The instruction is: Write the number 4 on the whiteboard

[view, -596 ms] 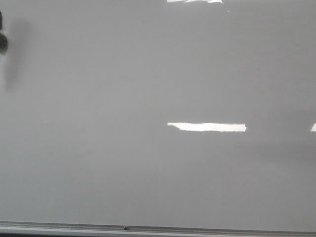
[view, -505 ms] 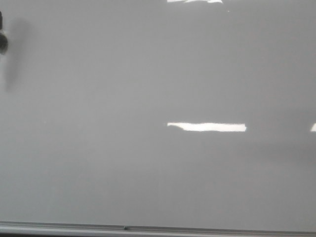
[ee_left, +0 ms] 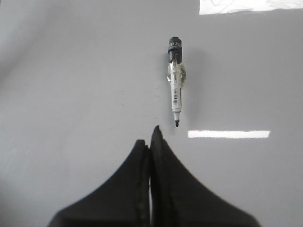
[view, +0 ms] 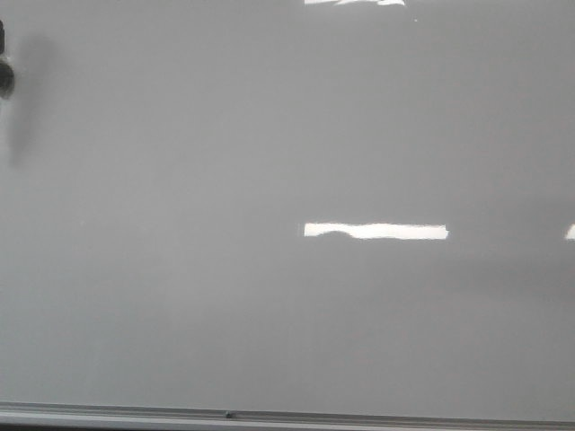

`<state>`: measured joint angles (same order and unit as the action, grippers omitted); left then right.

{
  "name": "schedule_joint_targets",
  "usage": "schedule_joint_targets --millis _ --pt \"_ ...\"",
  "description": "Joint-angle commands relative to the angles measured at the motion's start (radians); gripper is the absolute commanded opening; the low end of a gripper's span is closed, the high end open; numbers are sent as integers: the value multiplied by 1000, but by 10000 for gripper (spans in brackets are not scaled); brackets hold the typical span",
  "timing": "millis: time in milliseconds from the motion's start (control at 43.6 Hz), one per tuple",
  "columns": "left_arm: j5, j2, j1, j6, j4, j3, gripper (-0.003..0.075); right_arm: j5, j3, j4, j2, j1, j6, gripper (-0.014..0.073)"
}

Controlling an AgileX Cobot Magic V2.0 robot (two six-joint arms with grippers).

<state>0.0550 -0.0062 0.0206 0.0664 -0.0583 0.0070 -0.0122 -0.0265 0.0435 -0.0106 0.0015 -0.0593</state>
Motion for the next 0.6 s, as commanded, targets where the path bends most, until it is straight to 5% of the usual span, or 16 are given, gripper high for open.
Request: schedule_joint_targets --millis 0,573 --pt "-82 -14 2 2 -6 5 -20 79 14 -12 -19 -6 1 -69" --pt "-113 -14 2 2 -6 -15 -20 73 15 -12 -19 -4 1 -69"
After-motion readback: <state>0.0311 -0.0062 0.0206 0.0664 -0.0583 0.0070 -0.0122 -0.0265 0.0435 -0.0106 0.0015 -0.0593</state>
